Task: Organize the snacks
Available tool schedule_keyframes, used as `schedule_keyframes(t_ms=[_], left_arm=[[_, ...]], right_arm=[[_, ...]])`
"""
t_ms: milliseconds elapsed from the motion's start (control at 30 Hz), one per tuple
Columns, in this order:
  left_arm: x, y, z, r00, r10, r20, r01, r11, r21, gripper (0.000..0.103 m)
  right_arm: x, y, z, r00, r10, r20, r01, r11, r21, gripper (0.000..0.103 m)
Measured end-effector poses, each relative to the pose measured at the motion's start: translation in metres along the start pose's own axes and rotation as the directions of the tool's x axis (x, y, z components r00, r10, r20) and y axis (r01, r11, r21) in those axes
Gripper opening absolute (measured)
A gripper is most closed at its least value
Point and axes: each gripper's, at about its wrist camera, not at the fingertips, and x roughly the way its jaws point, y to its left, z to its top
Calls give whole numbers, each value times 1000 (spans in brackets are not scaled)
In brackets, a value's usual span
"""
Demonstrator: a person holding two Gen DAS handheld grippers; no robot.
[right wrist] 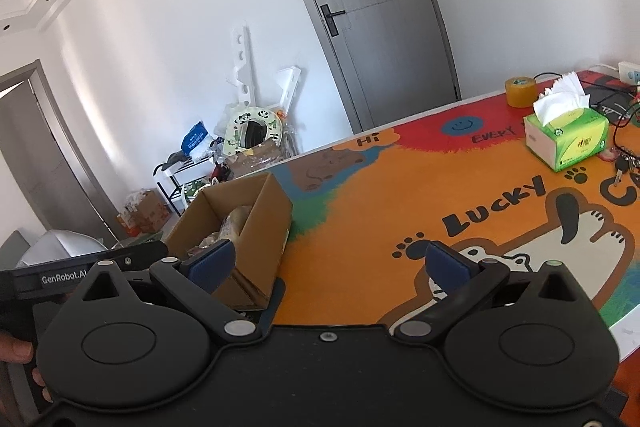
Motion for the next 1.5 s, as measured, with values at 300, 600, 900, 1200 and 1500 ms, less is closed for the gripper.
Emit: schedule_keyframes(t_ms=[300, 600, 900, 1200, 1500], left_arm=[[-5, -4, -3, 1000, -5, -18, 5, 1000, 28, 103], [-6, -4, -6, 999, 0, -33, 2, 999, 49, 103], [-9, -2, -7, 999, 16, -31, -15, 998, 57, 103], [-12, 11, -5, 999, 40, -21, -39, 998, 41, 103], [-14, 17, -5, 999, 46, -19, -46, 998, 30, 103]], right_arm=[[-2, 7, -1, 999, 25, -23, -25, 1000, -16, 103], [-5, 12, -1, 999, 22, -29, -23, 999, -33, 103], [-3, 13, -3, 999, 29, -36, -30, 999, -39, 103], [-1, 18, -5, 998, 24, -50, -27, 998, -56, 103], [1, 20, -5, 998, 26, -58, -29, 998, -63, 103]])
